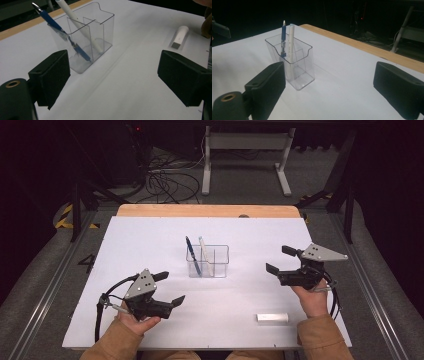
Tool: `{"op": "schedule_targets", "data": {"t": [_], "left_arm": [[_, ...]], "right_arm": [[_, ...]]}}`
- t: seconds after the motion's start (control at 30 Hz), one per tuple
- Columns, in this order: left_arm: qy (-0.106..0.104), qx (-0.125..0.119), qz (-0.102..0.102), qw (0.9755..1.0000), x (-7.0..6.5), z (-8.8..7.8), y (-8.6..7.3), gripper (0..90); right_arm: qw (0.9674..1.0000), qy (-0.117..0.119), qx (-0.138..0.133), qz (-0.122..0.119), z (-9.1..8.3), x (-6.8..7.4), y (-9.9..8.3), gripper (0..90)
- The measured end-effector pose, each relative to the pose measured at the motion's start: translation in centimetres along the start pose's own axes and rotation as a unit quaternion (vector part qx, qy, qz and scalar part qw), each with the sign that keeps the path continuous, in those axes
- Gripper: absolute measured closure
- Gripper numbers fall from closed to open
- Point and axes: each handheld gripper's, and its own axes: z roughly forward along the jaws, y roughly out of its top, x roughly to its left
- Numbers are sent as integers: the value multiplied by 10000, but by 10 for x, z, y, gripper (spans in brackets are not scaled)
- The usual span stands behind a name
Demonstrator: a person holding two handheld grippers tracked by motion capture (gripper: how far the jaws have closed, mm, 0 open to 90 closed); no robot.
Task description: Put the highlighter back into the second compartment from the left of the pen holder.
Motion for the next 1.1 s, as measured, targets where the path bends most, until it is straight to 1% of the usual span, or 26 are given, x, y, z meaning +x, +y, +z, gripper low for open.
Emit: {"op": "schedule_targets", "data": {"t": [0.07, 0.1, 0.17, 0.23, 0.33, 0.4, 0.5, 0.53, 0.57, 0.63, 0.67, 0.73, 0.8, 0.83, 0.87, 0.97, 1.1], "left_arm": [[-23, 0, 89, 10000, -4, 3, 4, 127], [-82, -22, 104, 9999, -4, 5, 7, 128], [-165, 9, 79, 9998, -5, 9, 11, 133], [-246, 56, 131, 9996, -6, 13, 15, 136], [-315, 48, 136, 9994, -6, 21, 21, 145], [-395, 144, 208, 9989, -8, 27, 25, 157], [-518, 137, 265, 9982, -13, 37, 31, 159], [-578, 163, 260, 9979, -14, 40, 33, 161], [-592, 187, 296, 9976, -15, 42, 35, 163], [-635, 171, 296, 9974, -17, 47, 37, 164], [-691, 173, 239, 9972, -16, 49, 38, 164], [-776, 248, 200, 9965, -17, 53, 40, 166], [-759, 376, 375, 9957, -23, 56, 43, 170], [-786, 352, 429, 9954, -25, 58, 45, 170], [-856, 336, 409, 9949, -27, 59, 47, 170], [-902, 341, 443, 9944, -30, 64, 53, 170], [-1000, 311, 363, 9938, -32, 71, 56, 171]], "right_arm": [[10000, 23, 0, 3, -1, -2, -2, 102], [10000, 22, -23, -11, -2, -3, -4, 99], [10000, 41, -17, -69, -2, -3, -6, 99], [9999, 59, 14, -93, -3, -4, -8, 98], [9999, 77, 11, -89, -4, -6, -10, 98], [9999, 95, -8, -69, -5, -7, -11, 97], [9999, 91, 51, -59, -4, -7, -12, 91], [9999, 87, 56, -56, -4, -8, -12, 91], [9999, 93, 54, -47, -4, -8, -12, 91], [9999, 103, 64, -32, -3, -8, -12, 91], [9999, 99, 76, -40, -3, -8, -12, 91], [9999, 116, 79, -40, -2, -8, -12, 91], [9998, 143, 95, -45, -2, -8, -13, 91], [9998, 146, 92, -35, -2, -7, -13, 91], [9998, 152, 90, -39, -1, -7, -13, 91], [9998, 181, 82, -50, 0, -5, -12, 91], [9997, 205, 74, -67, 1, -5, -10, 91]]}}
